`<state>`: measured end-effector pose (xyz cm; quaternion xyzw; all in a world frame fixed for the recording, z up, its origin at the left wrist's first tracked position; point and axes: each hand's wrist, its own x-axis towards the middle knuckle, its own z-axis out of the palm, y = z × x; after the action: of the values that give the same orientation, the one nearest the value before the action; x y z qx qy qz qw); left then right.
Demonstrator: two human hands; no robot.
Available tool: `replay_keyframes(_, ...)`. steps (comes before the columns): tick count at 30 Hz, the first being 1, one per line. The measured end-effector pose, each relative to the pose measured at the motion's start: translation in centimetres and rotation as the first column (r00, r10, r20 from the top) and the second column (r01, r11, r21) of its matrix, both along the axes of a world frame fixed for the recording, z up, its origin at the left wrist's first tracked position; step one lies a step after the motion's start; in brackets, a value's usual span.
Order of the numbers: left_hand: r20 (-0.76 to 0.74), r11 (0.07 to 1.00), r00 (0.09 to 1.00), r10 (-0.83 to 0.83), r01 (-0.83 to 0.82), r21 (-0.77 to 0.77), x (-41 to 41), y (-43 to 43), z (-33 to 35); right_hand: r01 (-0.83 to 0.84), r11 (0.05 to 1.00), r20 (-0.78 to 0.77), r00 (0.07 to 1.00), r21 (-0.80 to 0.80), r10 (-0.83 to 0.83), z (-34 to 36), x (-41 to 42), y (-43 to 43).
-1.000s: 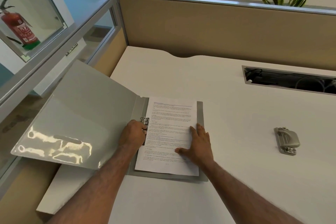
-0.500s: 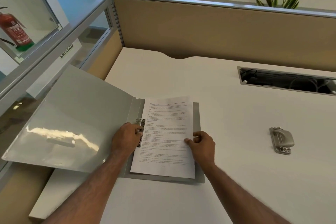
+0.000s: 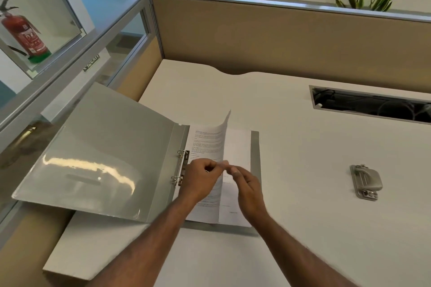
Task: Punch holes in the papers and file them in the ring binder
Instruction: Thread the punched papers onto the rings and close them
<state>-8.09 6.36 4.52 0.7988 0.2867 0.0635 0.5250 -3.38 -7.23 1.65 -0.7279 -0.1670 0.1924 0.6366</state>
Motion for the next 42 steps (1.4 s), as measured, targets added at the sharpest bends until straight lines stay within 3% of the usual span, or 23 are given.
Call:
replay_keyframes(3, -0.038, 0.996, 0.998, 0.059, -0.057, 0.073, -0.2, 0.5, 0.0, 0.058, 0.99, 0.021, 0.998, -0.127, -0.056, -0.7, -0.3, 0.1)
replay_keyframes(6, -0.048, 0.987, 0.992, 0.116, -0.11, 0.119, -1.1, 2.4, 0.3, 0.178, 0.883, 0.064, 0.984, -0.434, -0.167, -2.0, 0.0, -0.7)
replay_keyframes(9, -0.057, 0.968, 0.981, 0.184, -0.171, 0.184, -2.6, 5.4, 1.0, 0.111, 0.788, 0.004, 0.991, -0.605, -0.136, -2.9, 0.2, -1.7)
replay_keyframes(12, -0.098, 0.92, 0.961, 0.258, -0.214, 0.327, -4.4, 8.8, 1.8, 0.115, 0.702, 0.071, 0.993, -0.703, -0.091, -3.1, 0.1, -2.1)
replay_keyframes(19, -0.287, 0.802, 0.906, 0.312, -0.088, 0.591, -7.6, 14.8, 3.5, 0.185, 0.637, 0.095, 0.98, -0.748, -0.173, -2.6, -0.4, -1.0)
replay_keyframes(28, -0.236, 0.603, 0.904, 0.356, -0.029, 0.797, -8.6, 16.2, 4.8, 0.275, 0.672, 0.083, 0.949, -0.687, -0.303, -2.7, -0.4, -0.8)
replay_keyframes(33, -0.211, 0.584, 0.912, 0.351, -0.037, 0.811, -8.7, 16.6, 4.4, 0.344, 0.737, 0.056, 0.921, -0.582, -0.386, -2.4, -0.3, -1.4)
replay_keyframes(42, -0.194, 0.593, 0.916, 0.353, -0.059, 0.803, -8.4, 15.9, 4.1, 0.366, 0.736, 0.192, 0.93, -0.569, -0.314, -2.4, 0.1, -1.9)
